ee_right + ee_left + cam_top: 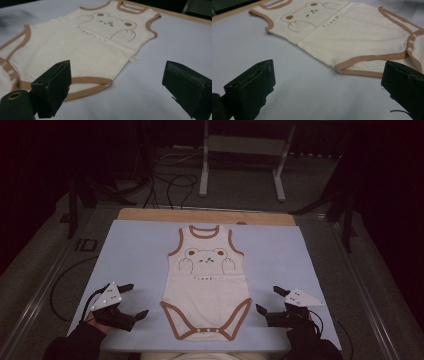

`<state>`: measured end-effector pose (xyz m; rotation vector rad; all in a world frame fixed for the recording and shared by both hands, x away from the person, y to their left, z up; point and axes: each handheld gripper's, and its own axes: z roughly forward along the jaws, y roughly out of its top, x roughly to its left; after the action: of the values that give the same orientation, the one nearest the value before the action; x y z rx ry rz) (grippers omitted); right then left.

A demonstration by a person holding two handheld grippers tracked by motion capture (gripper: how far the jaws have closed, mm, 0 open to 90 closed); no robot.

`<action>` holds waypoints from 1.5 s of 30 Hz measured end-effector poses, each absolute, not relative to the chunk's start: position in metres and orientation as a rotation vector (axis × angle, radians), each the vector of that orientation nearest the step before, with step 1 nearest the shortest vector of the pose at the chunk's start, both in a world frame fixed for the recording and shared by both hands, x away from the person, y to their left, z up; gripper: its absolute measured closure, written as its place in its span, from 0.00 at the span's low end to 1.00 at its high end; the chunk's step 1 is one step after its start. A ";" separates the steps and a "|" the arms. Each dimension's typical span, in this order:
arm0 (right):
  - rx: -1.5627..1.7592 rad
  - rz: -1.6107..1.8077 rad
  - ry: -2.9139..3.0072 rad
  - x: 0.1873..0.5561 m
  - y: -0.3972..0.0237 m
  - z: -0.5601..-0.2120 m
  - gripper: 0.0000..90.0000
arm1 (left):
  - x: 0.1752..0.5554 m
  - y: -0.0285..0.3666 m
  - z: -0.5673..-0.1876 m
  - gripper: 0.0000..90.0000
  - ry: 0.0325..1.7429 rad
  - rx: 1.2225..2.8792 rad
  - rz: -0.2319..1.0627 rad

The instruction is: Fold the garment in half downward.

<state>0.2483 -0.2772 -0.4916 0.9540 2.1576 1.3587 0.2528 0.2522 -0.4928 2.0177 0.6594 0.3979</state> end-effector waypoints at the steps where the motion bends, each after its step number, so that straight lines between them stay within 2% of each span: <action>1: 0.956 1.361 2.161 0.248 -0.276 -0.489 0.10 | 0.253 0.251 -0.492 0.00 0.654 2.021 0.393; 13: 0.897 1.335 2.151 0.252 -0.273 -0.453 0.10 | 0.259 0.246 -0.467 0.00 0.637 2.020 0.366; 24: 0.867 1.313 2.120 0.278 -0.268 -0.424 0.10 | 0.282 0.241 -0.448 0.00 0.633 2.008 0.355; 45: 0.879 1.318 2.191 0.325 -0.247 -0.427 0.10 | 0.325 0.220 -0.440 0.00 0.670 2.017 0.308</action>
<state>0.3252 -0.2465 -0.4272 0.8785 2.1912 1.3183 0.3252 0.2200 -0.4399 2.0174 0.6695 0.3076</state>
